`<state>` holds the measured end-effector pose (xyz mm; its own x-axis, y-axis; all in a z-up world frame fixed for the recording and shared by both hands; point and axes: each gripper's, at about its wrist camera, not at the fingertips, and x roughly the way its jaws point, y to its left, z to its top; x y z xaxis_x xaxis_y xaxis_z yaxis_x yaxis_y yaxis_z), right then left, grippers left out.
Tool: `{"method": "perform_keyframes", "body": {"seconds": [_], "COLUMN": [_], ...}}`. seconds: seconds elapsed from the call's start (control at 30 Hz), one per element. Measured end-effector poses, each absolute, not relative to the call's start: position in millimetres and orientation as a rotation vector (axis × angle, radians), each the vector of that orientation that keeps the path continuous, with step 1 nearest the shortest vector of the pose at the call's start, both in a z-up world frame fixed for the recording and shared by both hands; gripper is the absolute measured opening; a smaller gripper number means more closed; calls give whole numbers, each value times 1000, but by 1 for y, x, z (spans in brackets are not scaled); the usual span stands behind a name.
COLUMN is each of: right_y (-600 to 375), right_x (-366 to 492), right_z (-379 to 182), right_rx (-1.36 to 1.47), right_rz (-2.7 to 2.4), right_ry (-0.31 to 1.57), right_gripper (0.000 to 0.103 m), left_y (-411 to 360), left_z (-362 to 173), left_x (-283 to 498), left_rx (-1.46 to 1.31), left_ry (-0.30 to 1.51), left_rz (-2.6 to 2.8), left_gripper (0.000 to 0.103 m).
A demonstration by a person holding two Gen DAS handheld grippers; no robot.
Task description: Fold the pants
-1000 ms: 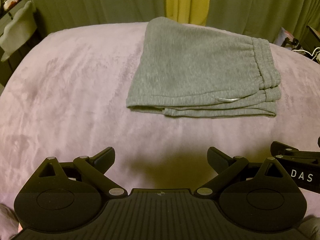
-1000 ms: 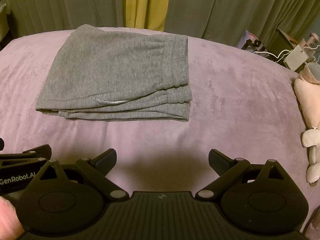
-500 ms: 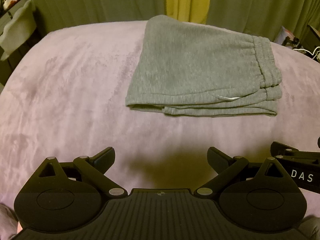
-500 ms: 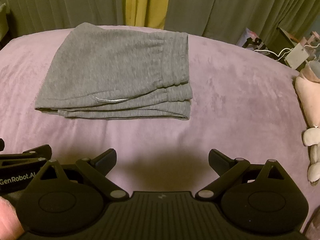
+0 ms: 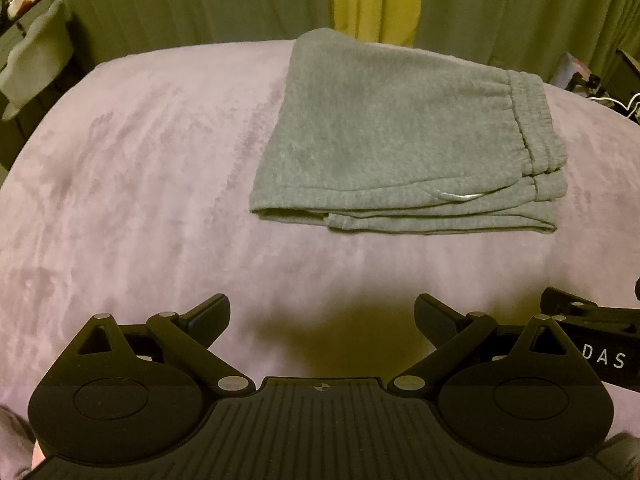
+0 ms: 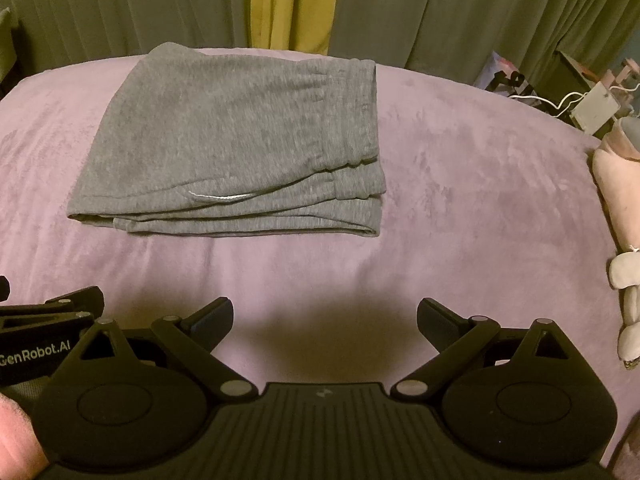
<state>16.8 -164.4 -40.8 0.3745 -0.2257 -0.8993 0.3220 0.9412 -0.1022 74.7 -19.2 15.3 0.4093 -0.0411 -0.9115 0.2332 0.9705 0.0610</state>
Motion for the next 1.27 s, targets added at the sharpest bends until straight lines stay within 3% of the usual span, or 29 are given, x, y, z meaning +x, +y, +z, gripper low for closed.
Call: {"method": "perform_keyframes", "body": {"seconds": [1.27], "right_y": [-169], "right_x": [20], "right_z": [-51], "right_rx": [108], "right_rz": [-346], "right_ry": [1147], "right_gripper": [99], "left_y": [-27], "left_z": [8], "left_x": [73], "left_rx": [241], "left_ry": [1091], "left_rz": [-177], "left_gripper": [101]}}
